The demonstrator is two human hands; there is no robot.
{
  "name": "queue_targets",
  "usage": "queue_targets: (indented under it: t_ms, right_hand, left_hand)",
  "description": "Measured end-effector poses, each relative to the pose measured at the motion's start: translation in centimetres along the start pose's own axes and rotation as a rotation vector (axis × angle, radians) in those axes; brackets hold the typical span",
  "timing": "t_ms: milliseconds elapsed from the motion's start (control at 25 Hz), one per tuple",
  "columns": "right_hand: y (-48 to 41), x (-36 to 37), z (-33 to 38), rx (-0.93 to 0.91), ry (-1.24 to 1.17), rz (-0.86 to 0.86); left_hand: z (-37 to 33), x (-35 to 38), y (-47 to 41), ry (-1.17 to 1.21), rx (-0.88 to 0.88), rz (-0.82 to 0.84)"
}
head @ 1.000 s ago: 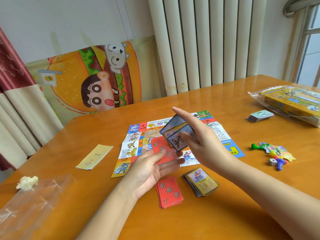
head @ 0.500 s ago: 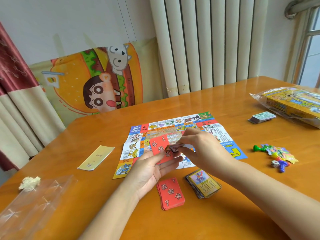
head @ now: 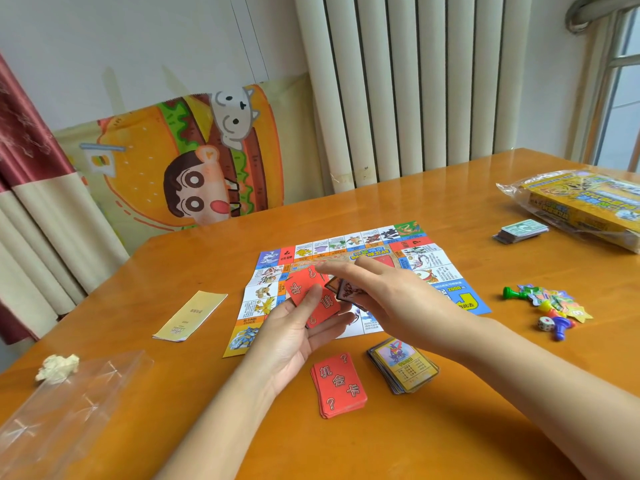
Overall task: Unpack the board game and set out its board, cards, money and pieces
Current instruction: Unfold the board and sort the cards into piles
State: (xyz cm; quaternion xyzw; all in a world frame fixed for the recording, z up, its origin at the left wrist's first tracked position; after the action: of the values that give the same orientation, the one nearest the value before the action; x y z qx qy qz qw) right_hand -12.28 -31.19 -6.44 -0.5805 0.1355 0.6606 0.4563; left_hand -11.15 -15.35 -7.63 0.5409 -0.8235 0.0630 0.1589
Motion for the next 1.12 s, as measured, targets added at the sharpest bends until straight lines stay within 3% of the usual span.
queue_targets:
  t_ms: [80, 280, 560, 720, 880, 960, 1040, 1120]
  right_hand:
    - [-0.2, -0.1, 0.0, 0.028, -0.018, 0.005]
    - [0.1, -1.5, 0.3, 0.131, -0.320, -0.118]
    - [1.1, -1.9, -0.1, 0.461, -0.463, -0.025]
    - [3.0, 0.5, 1.1, 0.512, -0.394, 0.087]
    - [3.7, 1.7, 1.0, 0.573, -0.014, 0.235]
    - [3.8, 1.5, 1.4, 0.573, 0.112, 0.224]
    - [4.0, 0.8, 2.2, 0.539, 0.144, 0.205]
    - [4.1, -0.1, 2.9, 0.567, 0.115, 0.308]
  left_hand:
    - [0.0, 0.0, 0.0, -0.014, -0.017, -0.012]
    - [0.1, 0.0, 0.1, 0.015, -0.051, -0.002]
    - [-0.2, -0.1, 0.3, -0.004, -0.050, -0.006]
    - [-0.2, -0.2, 0.3, -0.019, -0.043, 0.005]
    - [-0.2, -0.2, 0.3, -0.015, -0.041, 0.018]
    - [-0.3, -0.2, 0.4, -0.014, -0.037, 0.027]
    - [-0.5, -0.2, 0.5, -0.020, -0.033, 0.037]
    - [-0.6, -0.3, 0.4, -0.031, -0.029, 0.042]
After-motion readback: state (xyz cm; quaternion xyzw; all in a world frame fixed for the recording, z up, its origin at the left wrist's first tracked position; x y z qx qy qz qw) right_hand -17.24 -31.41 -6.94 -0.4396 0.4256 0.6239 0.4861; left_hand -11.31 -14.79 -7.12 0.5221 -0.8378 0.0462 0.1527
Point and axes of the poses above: each hand's wrist, its own y-axis away from the middle knuckle, its own x-axis out of the palm, z = x × y, the point moved 2 cm from there along -y, towards the middle knuckle, and after that the axes turned 11 degrees about z, right-handed, at the moved point
